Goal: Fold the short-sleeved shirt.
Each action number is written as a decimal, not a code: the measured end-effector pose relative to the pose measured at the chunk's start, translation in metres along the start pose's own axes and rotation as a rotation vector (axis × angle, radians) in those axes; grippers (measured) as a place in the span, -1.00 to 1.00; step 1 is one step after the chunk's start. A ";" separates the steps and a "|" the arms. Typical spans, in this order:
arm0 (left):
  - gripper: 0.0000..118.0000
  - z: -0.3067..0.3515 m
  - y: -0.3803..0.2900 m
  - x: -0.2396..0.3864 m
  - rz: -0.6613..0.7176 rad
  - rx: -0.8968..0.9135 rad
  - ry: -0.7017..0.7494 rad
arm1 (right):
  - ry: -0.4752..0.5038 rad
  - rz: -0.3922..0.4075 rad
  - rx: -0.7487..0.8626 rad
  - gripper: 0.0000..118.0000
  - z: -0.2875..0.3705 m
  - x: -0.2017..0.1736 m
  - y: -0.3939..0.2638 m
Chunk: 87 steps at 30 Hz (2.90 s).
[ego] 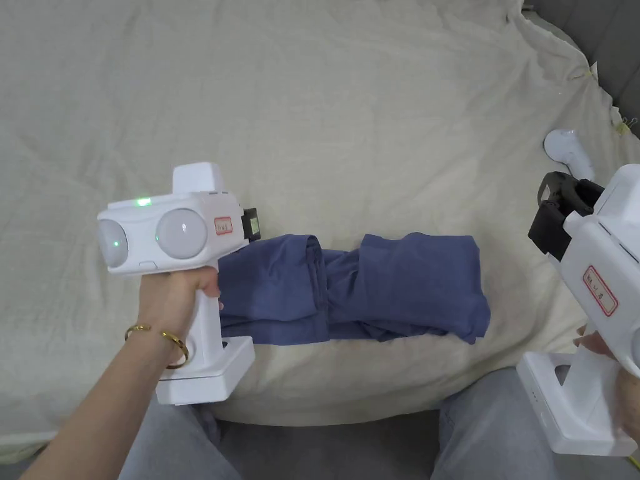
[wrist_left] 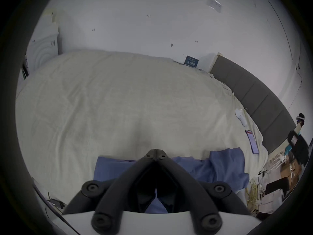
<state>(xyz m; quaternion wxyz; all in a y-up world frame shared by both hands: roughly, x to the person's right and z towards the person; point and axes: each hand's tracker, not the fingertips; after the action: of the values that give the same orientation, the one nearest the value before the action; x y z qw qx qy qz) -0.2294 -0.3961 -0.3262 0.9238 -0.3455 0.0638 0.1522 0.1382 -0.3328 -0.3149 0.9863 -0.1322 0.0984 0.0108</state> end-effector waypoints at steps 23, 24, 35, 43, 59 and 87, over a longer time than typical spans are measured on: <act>-1.00 -0.047 -0.103 0.091 -0.360 -0.033 0.036 | -0.029 -0.025 -0.034 -1.00 0.002 0.016 -0.009; -1.00 -0.043 -0.101 0.094 -0.337 -0.041 -0.017 | -0.028 -0.025 -0.033 -1.00 0.002 0.016 -0.009; -1.00 0.005 -0.011 0.061 -0.040 0.069 -0.253 | -0.014 -0.040 -0.021 -1.00 -0.001 0.013 -0.002; -0.45 0.019 0.053 -0.062 0.153 -0.082 -0.296 | 0.008 -0.030 -0.024 -1.00 -0.005 0.001 -0.001; 0.80 -0.021 -0.007 -0.163 0.385 -0.436 -0.369 | 0.031 -0.002 -0.061 -1.00 -0.017 -0.019 -0.001; -1.00 0.041 0.054 -0.141 0.177 -0.332 0.006 | 0.079 0.008 -0.088 -1.00 -0.026 -0.031 -0.003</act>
<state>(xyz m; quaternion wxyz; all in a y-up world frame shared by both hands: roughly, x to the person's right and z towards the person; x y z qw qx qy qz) -0.3799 -0.3643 -0.2972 0.8368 -0.4868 0.0705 0.2404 0.1034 -0.3425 -0.3327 0.9748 -0.1755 0.1374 0.0137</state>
